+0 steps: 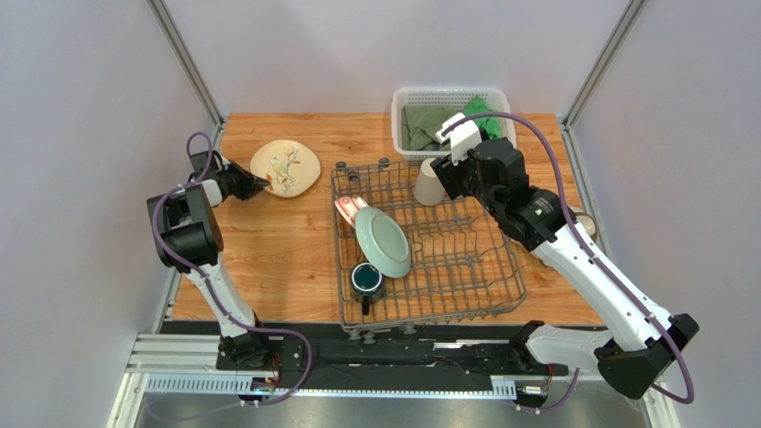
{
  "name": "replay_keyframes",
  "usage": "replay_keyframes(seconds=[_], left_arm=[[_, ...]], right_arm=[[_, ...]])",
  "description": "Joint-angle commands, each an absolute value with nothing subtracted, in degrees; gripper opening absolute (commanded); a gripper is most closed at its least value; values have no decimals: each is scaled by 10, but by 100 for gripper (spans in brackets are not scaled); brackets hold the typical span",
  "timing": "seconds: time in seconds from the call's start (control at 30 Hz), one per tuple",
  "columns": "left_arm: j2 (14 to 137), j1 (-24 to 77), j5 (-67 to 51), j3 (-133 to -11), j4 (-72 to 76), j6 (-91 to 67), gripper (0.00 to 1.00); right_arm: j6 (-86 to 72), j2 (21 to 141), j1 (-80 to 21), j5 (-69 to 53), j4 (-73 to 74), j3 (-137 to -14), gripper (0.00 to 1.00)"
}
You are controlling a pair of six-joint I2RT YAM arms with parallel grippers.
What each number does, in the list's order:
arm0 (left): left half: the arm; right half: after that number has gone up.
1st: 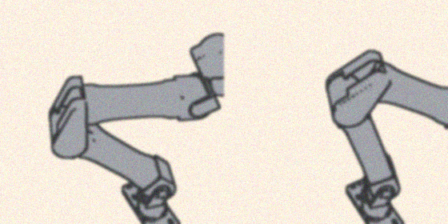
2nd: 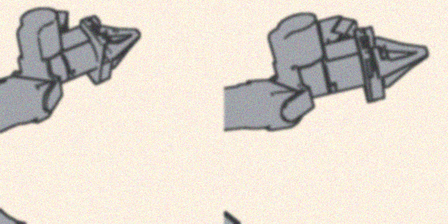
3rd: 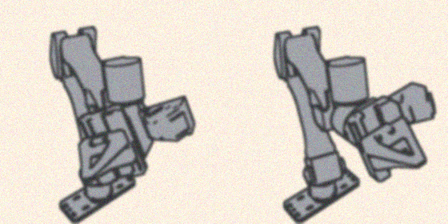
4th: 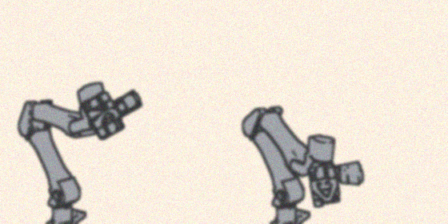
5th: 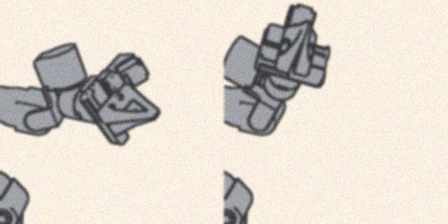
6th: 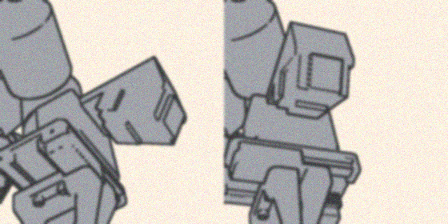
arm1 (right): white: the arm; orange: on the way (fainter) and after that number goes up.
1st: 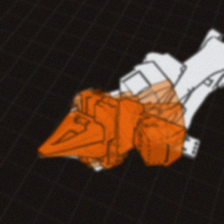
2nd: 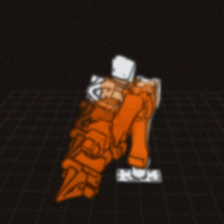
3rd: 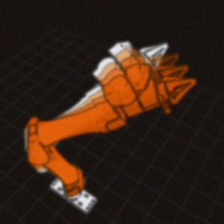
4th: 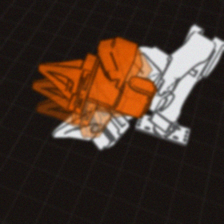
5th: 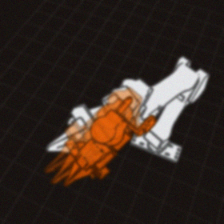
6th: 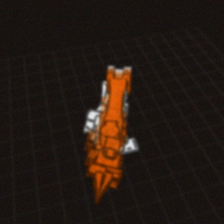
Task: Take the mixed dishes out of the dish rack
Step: Place the plate at the center of the board.
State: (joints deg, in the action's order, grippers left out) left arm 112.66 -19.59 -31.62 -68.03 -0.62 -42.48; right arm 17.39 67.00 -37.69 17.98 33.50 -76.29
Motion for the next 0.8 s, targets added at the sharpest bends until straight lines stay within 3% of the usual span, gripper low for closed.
replay_keyframes(seconds=[0.0, 0.37, 0.57, 0.77], left_arm=[[1123, -197, -359, -720, 97, -461, 0], [1133, -200, -364, -699, 101, -454, 1], [1118, -201, -359, -688, 84, -425, 20], [1107, -203, -352, -685, 60, -406, 30]], right_arm=[[164, 671, -371, 171, 309, -757, 69], [129, 701, -369, 88, 339, -744, 69], [120, 704, -388, 68, 350, -741, 68], [126, 702, -436, 54, 363, -731, 68]])
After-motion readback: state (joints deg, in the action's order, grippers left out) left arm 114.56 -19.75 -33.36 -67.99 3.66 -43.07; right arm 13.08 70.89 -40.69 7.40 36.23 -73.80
